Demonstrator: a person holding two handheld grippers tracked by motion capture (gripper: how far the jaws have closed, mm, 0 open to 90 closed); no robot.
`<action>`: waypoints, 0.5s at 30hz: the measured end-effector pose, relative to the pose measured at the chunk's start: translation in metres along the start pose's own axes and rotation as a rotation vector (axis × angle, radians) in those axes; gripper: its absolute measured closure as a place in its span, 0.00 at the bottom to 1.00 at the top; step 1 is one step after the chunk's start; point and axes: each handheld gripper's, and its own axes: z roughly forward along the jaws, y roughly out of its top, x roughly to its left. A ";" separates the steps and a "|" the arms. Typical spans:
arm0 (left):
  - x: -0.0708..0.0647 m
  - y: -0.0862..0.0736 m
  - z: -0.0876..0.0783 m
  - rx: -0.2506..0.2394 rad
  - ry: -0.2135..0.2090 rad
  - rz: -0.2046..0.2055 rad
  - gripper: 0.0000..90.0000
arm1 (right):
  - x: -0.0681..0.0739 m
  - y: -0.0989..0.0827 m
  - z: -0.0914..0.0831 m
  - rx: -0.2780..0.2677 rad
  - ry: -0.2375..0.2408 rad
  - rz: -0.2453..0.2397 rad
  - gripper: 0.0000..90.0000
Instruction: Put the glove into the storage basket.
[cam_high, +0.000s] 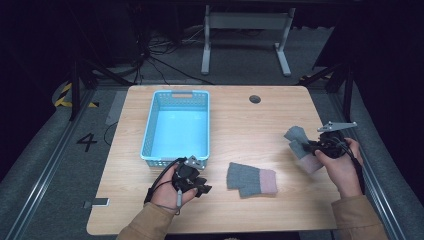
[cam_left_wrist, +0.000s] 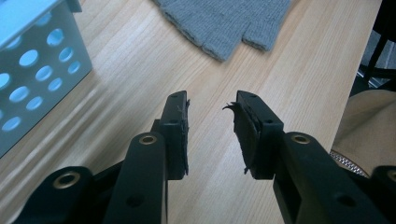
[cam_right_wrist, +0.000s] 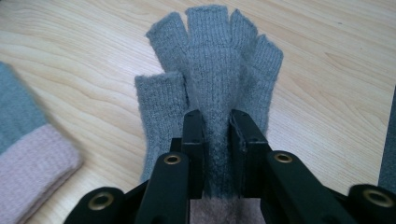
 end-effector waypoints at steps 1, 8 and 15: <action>0.000 0.001 0.000 0.002 -0.002 0.003 0.73 | 0.003 0.001 -0.001 0.000 -0.003 -0.013 0.87; -0.002 0.006 0.005 0.005 -0.008 0.014 0.73 | 0.025 0.005 -0.007 -0.008 0.056 -0.075 0.87; -0.003 0.009 0.006 0.006 -0.015 0.025 0.73 | 0.046 0.011 -0.008 -0.008 0.154 -0.171 0.87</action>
